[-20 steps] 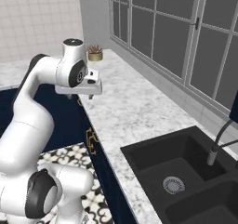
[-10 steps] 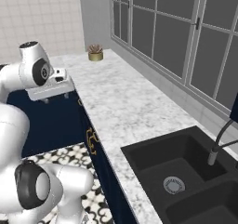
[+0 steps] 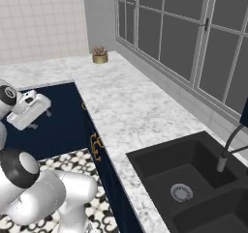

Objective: Take a straw from the drawer in front and place it inside the glass cup on the dining counter.

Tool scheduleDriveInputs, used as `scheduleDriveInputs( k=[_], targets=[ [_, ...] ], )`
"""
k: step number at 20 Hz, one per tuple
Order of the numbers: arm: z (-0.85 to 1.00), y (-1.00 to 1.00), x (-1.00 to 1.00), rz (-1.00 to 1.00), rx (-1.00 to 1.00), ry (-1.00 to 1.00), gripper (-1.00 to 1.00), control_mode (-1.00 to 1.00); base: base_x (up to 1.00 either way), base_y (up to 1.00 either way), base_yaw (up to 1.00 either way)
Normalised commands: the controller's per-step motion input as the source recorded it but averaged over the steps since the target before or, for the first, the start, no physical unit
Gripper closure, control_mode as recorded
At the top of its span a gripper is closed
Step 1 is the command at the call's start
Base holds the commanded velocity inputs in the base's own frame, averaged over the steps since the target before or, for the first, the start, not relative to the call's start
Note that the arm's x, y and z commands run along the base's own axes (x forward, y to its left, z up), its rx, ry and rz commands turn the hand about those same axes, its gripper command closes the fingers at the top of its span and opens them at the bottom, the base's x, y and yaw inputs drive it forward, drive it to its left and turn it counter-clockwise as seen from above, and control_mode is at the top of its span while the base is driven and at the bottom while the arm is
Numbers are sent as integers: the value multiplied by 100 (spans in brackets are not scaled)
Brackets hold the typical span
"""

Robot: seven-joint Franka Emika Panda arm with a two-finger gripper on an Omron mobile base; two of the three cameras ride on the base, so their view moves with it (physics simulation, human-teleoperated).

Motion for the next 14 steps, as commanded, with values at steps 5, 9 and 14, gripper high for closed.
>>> scheduleDriveInputs(
  k=[5,9,14],
  targets=[
    [-80,21,12,0,-34,-4,-100,-100,0,0,0],
    [-65,-1,33,0,-24,-4,-100,-100,0,0,0],
    [-64,-6,42,-2,-28,-7,-100,-100,0,0,0]
  ],
)
